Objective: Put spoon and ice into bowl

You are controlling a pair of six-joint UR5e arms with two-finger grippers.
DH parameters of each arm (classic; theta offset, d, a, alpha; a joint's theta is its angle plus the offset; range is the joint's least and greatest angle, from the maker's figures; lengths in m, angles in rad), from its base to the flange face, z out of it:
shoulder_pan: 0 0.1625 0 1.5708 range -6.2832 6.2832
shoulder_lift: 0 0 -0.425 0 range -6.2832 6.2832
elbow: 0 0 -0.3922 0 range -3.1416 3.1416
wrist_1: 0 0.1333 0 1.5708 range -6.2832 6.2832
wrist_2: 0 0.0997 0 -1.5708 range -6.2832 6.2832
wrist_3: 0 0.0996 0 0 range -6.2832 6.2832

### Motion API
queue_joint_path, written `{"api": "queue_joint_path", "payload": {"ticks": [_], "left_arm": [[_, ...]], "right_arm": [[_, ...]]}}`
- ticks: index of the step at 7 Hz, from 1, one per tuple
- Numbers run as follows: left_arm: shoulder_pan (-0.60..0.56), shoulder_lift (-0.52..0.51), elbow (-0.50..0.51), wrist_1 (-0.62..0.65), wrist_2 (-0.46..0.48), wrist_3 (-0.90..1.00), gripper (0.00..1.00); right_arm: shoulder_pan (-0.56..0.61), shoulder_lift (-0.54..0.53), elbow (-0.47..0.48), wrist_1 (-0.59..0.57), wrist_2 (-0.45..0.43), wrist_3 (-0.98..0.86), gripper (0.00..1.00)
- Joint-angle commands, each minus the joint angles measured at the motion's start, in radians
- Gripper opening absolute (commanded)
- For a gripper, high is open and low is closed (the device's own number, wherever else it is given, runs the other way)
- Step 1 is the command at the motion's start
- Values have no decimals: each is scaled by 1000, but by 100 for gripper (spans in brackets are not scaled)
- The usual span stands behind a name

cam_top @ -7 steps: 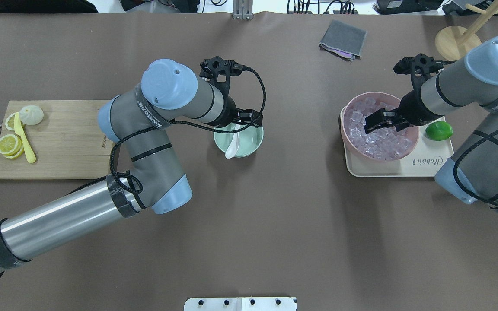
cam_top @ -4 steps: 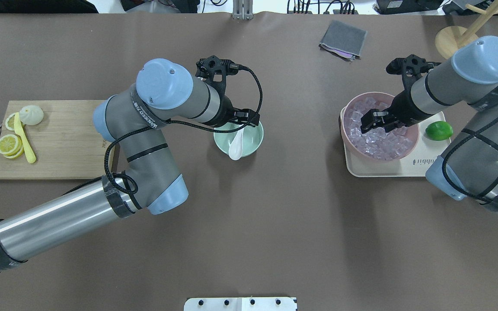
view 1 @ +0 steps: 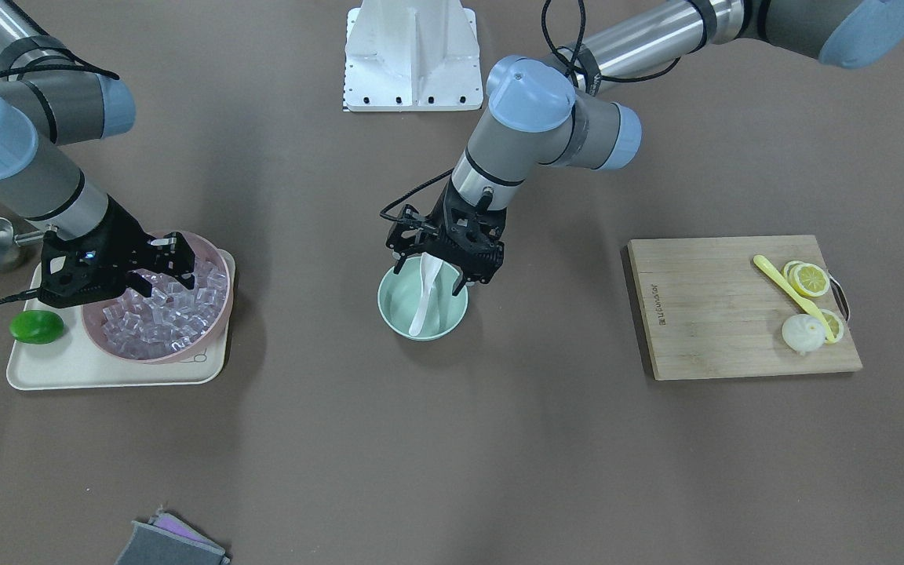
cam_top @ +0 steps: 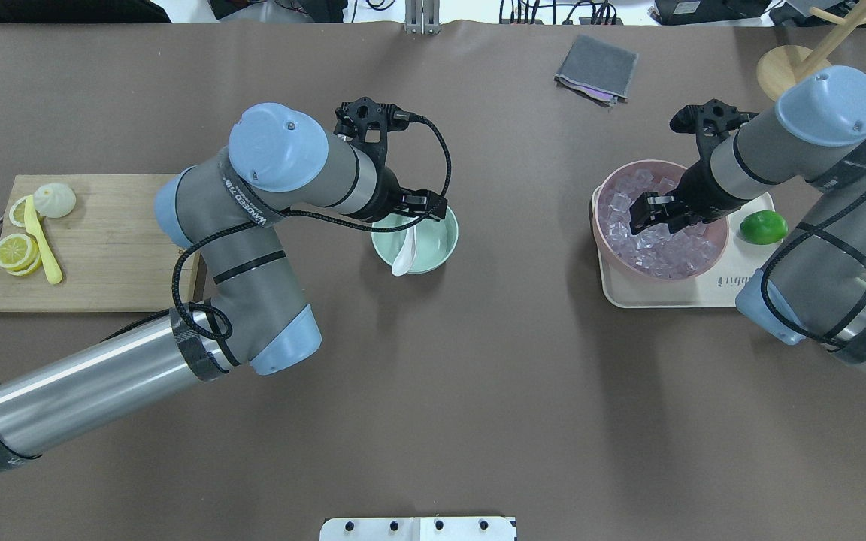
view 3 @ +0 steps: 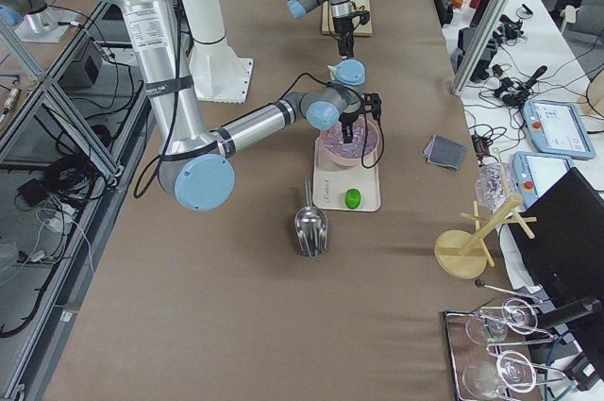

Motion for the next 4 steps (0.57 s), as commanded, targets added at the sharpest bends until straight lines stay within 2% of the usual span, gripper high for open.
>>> {"api": "queue_joint_path", "payload": {"ticks": [1,4], "left_arm": [[0,10,-9,0,1,0,92],[-3,30,-21,0,-1,0,93]], "right_arm": [[-1,1,-2,0,-1,19,57],[-11,7,-16,0,2,21,56]]}}
